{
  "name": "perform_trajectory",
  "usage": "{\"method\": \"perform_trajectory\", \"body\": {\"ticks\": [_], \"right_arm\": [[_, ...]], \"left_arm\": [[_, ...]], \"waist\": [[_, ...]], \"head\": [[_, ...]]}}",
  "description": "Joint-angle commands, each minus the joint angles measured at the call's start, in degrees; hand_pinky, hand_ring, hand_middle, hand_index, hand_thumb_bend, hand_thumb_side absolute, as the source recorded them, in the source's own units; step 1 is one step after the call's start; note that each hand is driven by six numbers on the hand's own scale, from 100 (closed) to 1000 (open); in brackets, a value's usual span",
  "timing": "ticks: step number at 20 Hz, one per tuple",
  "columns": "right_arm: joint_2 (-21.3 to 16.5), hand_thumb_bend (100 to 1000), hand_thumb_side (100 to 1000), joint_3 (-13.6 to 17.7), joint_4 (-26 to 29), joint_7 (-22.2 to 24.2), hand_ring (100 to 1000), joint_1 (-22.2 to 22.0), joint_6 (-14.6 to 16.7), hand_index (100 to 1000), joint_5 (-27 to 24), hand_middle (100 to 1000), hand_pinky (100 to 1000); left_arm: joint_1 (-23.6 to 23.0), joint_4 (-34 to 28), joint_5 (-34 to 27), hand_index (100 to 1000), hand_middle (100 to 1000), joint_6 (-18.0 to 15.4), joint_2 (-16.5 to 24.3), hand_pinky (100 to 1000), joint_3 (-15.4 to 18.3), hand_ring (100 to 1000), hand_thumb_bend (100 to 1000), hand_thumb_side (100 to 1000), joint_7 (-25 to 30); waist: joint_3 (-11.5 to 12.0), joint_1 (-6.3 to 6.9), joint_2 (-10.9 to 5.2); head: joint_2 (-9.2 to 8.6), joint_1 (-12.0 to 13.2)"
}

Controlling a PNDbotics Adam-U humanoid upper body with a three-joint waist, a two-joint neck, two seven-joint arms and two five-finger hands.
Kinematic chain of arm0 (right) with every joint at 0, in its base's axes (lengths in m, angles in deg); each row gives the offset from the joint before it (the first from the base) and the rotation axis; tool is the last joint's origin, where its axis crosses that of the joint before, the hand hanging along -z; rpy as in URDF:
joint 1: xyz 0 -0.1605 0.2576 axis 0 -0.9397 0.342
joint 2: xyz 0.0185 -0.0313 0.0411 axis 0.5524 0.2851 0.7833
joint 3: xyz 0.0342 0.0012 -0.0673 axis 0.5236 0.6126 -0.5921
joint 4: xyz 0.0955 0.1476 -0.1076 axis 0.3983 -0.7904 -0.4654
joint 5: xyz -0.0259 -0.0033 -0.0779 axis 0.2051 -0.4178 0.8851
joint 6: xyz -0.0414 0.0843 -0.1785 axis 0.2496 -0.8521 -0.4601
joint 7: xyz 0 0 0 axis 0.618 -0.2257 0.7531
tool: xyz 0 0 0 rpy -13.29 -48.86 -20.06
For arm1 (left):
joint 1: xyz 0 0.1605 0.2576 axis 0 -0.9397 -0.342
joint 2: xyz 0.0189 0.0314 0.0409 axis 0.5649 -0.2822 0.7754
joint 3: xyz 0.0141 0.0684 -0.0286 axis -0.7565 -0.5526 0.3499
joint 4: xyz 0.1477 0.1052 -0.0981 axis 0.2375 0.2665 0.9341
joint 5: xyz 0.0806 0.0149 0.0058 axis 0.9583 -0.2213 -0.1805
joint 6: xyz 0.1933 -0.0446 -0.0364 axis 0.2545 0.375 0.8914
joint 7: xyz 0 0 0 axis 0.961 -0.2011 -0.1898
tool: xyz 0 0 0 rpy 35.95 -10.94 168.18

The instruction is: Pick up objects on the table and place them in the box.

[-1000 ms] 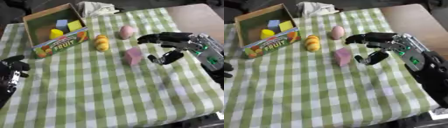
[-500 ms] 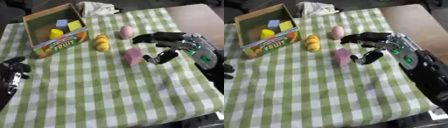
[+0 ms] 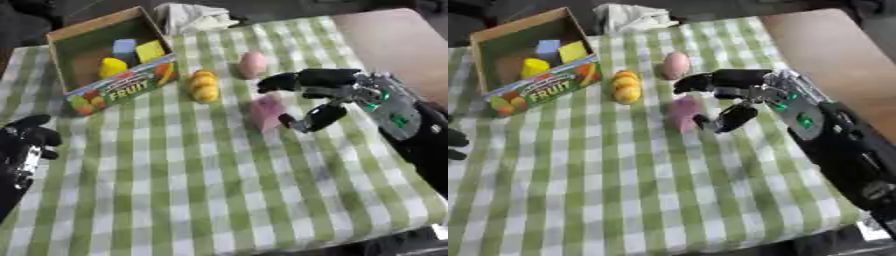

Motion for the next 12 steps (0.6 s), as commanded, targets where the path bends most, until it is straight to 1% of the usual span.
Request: {"method": "perform_trajectory", "body": {"ticks": [1,4,5,12], "right_arm": [[-0.36,100,418,0.41,-0.78,0.17,925,1.24,0.26,1000,0.76,1000,873],[0.07,100,405,0.41,-1.79,0.11,921,1.45,0.49,1000,1.28,1000,872],[0.22,100,419,0.39,-2.09,0.14,921,1.50,0.57,1000,1.44,1000,871],[1.25,100,388,0.42,-4.10,-0.31,912,1.78,1.07,1000,3.13,1000,868]], "left_arm": [[0.31,-1.20,0.25,821,597,-0.09,0.48,617,-0.08,669,100,733,0.26],[0.34,-1.20,0.20,821,596,-0.10,0.45,617,-0.17,669,100,737,0.36],[0.36,-1.20,0.19,821,596,-0.11,0.43,617,-0.18,669,100,733,0.38],[0.45,-1.20,0.12,822,596,-0.08,0.31,617,-0.38,669,100,733,0.61]], "waist": [[0.19,-0.07,-0.93],[0.33,-0.02,-0.93],[0.38,-0.02,-0.93],[0.71,0.11,-0.96]], "head": [[0.26,-0.26],[0.26,-0.41],[0.26,-0.49],[0.26,-0.83]]}}
